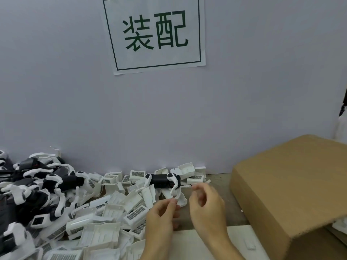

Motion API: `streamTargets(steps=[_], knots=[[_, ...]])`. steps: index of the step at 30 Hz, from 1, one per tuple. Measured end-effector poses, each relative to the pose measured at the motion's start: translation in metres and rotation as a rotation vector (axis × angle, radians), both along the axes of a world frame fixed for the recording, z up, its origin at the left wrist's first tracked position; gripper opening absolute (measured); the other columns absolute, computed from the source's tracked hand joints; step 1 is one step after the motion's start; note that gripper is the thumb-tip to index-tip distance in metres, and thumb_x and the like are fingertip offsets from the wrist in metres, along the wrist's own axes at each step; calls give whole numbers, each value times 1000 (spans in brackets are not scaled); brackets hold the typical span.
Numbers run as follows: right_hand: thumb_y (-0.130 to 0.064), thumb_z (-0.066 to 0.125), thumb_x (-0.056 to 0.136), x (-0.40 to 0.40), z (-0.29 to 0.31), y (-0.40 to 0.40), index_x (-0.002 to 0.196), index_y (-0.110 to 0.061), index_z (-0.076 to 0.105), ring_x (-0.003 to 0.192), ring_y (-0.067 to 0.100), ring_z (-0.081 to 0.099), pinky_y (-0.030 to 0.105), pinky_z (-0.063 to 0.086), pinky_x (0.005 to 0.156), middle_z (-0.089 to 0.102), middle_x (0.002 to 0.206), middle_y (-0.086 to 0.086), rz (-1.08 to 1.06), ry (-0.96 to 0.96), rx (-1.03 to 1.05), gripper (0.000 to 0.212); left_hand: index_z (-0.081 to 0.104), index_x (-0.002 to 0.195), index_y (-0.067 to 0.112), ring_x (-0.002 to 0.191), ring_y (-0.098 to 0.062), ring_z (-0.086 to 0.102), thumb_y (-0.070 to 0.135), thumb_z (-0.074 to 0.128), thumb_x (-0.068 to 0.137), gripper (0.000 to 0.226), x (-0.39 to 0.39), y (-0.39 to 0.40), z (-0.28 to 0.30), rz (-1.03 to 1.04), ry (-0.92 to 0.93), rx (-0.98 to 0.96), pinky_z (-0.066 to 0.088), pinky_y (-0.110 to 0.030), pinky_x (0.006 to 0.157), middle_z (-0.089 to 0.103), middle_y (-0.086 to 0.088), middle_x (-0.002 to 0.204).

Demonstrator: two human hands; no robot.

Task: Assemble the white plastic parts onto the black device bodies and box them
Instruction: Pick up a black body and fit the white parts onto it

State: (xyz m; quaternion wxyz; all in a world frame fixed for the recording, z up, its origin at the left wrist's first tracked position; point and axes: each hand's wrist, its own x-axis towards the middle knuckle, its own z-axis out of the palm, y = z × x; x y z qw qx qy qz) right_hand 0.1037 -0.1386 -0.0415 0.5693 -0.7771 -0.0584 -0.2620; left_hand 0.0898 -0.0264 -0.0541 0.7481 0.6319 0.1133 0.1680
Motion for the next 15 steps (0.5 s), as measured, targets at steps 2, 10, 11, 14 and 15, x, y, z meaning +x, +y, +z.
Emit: streamTargets(steps=[2,10,11,14,15], knots=[[-21,61,92,5,-3,-3,121,-37,53,114,1,47,20,38,97,48,120,-19,16,89,-122,34,73,88,4,67,-19,64,9,66,95,11,-1,-1,0,17,6,15,52,-35,56,72,-1,70],[-20,60,95,8,-10,4,131,-52,37,121,-16,35,-2,28,94,40,131,-34,266,115,-204,54,62,109,27,93,-25,69,9,64,96,22,-7,-4,8,68,-88,128,58,-53,84,67,0,112],[-19,61,94,8,-10,4,122,-55,39,115,-19,41,-5,32,88,44,124,-37,284,118,-180,50,60,116,32,96,-22,70,10,63,96,30,-9,-6,10,14,-112,146,59,-49,86,67,2,116],[-19,60,94,6,-12,4,123,-38,59,112,-9,57,15,53,88,63,117,-21,368,155,-115,34,60,125,32,103,-23,71,10,63,97,36,-10,-8,11,-120,-91,115,61,-33,74,72,-8,114],[-15,58,94,7,-13,4,122,-31,64,110,0,63,27,57,89,68,115,-15,376,154,-104,33,62,123,29,100,-23,72,9,63,96,33,-10,-8,12,-120,-88,102,60,-29,67,74,-9,109]])
